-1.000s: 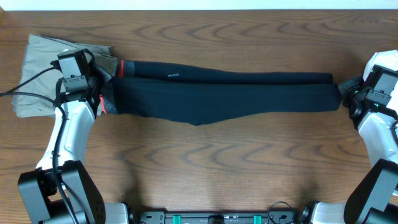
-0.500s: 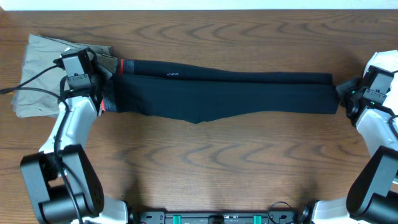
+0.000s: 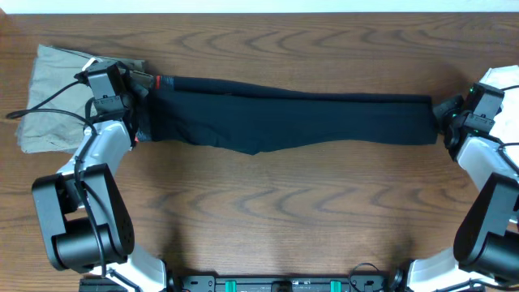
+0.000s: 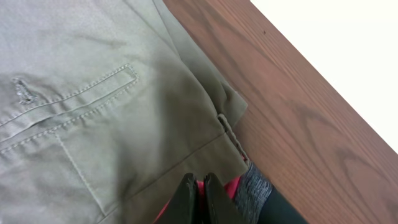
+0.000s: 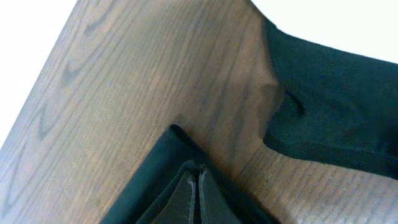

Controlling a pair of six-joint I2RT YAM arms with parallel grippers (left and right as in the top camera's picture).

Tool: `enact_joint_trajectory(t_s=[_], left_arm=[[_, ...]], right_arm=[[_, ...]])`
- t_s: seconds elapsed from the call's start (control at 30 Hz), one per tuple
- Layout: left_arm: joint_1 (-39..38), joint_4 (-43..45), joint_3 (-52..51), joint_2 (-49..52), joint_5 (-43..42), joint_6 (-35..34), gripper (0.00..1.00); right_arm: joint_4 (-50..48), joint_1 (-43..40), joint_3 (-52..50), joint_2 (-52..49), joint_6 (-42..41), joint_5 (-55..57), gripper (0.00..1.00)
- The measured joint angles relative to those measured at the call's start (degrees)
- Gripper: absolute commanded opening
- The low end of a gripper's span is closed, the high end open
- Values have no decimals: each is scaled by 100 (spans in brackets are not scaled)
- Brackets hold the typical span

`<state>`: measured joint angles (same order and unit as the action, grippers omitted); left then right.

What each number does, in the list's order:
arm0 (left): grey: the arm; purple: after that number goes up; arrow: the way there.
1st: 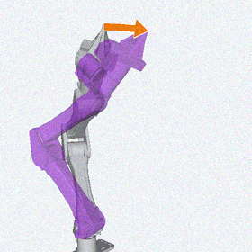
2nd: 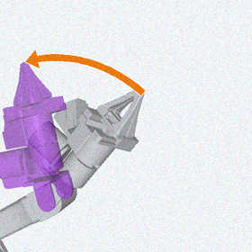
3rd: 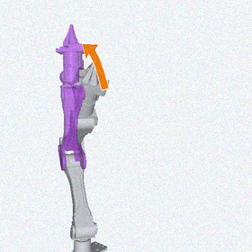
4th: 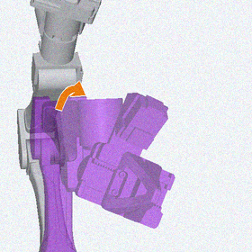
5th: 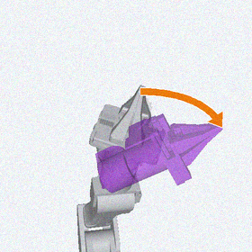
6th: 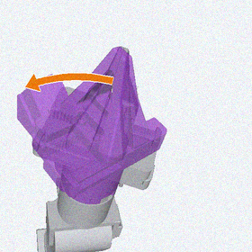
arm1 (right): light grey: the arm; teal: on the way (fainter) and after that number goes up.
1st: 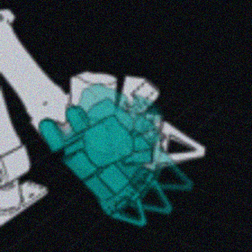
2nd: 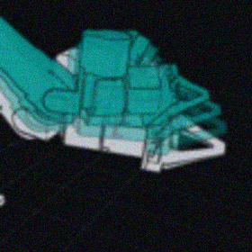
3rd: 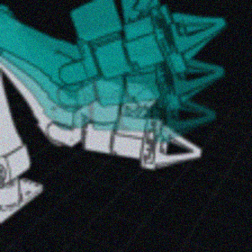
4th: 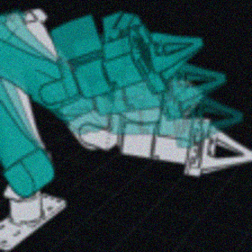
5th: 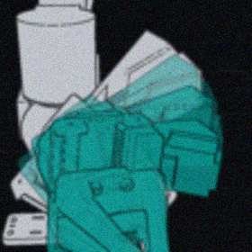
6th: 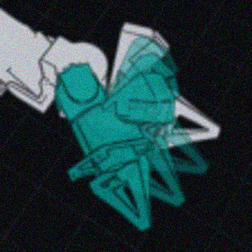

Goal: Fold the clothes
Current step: 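Pull the folded leggings taut between the left and right grippers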

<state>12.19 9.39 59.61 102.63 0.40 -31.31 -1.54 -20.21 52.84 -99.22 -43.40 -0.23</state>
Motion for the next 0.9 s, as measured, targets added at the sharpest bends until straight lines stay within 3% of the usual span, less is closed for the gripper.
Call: enact_joint_trajectory(t_s=[0.3,0.63,0.9], left_arm=[[0,227,0,127,0,0,7],[-33,308,4,133,2,0,6],[-186,428,81,136,55,2,7]], right_arm=[[-114,28,249,-446,68,-2,2],[518,138,1152,-479,229,26,1],[625,138,1215,-560,289,129,2]])
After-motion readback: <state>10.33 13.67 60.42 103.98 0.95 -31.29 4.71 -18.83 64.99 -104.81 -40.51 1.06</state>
